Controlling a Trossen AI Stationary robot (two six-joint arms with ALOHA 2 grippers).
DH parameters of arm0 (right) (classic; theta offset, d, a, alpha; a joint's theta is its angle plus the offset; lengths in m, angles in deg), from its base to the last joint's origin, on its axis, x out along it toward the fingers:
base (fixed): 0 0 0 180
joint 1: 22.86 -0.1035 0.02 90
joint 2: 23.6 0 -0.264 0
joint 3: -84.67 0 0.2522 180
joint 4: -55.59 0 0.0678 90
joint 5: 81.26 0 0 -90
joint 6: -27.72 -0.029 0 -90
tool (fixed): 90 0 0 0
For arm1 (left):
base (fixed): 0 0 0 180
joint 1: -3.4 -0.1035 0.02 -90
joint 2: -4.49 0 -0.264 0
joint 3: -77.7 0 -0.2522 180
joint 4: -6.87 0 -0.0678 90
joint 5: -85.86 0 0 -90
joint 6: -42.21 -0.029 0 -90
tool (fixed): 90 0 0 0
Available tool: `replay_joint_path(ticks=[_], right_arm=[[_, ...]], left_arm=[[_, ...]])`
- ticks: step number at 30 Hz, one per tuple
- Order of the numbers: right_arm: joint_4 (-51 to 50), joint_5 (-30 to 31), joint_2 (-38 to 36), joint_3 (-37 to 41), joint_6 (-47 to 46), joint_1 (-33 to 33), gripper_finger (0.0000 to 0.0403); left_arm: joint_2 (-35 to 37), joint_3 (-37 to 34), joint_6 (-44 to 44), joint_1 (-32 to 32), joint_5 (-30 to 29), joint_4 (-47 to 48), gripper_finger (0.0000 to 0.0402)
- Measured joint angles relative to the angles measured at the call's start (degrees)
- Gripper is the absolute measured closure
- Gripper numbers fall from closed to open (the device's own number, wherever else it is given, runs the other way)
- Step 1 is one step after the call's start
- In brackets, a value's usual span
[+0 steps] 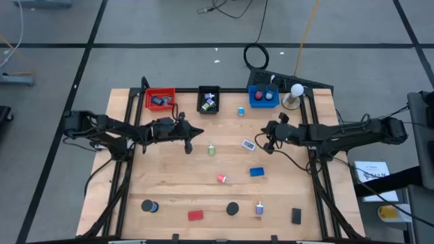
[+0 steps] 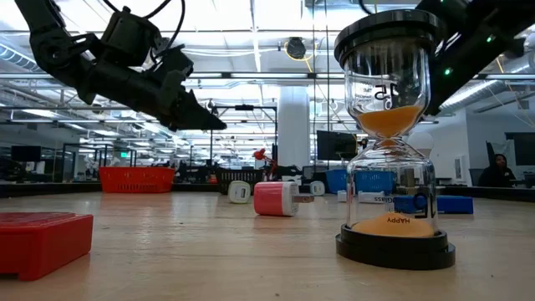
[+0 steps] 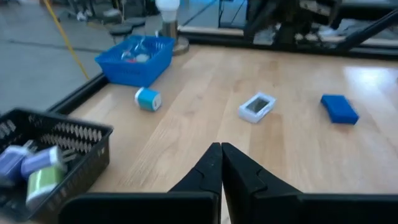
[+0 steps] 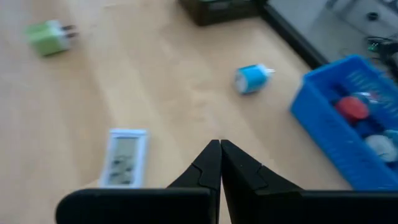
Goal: Pick & Place Office items
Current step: Put the white digital clock into the red bin
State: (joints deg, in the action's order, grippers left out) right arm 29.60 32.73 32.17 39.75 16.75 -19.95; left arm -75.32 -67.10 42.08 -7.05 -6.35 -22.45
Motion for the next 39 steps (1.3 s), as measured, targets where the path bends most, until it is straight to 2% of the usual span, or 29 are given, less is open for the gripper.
replay_joint_path(ticks=[7, 16, 23, 27, 32, 35, 39], right_arm=[[-5.54, 4.72, 0.16, -0.39, -10.74, -8.13, 0.0399], [-10.43, 3.48, 0.42, -0.39, -22.80, -19.37, 0.0399], [-10.88, 3.10, 7.33, -3.02, -27.25, -27.72, 0.0390], [-10.67, 3.11, 13.80, -7.73, -23.71, -29.69, 0.0351], [-10.31, 4.61, 18.82, -10.90, -17.62, -29.89, 0.0278], [-10.33, 9.76, 20.10, -10.56, -20.22, -27.94, 0.0231], [-8.55, 10.98, 20.88, -8.51, -24.72, -22.80, 0.0174]], left_arm=[[-2.52, 0.00, -1.71, 3.37, -4.09, -6.11, 0.0395], [-12.10, 0.02, -1.16, 4.69, -3.33, -14.17, 0.0376], [-16.54, 0.82, -1.09, 4.64, -3.31, -18.49, 0.0392], [-16.61, 1.03, -1.07, 4.64, -3.27, -18.64, 0.0396], [-16.61, 1.03, -0.86, 5.37, -3.29, -18.54, 0.0376], [-16.61, 1.03, -1.09, 6.03, -3.28, -18.50, 0.0376], [-16.61, 1.03, -1.14, 6.45, -3.25, -18.47, 0.0390]])
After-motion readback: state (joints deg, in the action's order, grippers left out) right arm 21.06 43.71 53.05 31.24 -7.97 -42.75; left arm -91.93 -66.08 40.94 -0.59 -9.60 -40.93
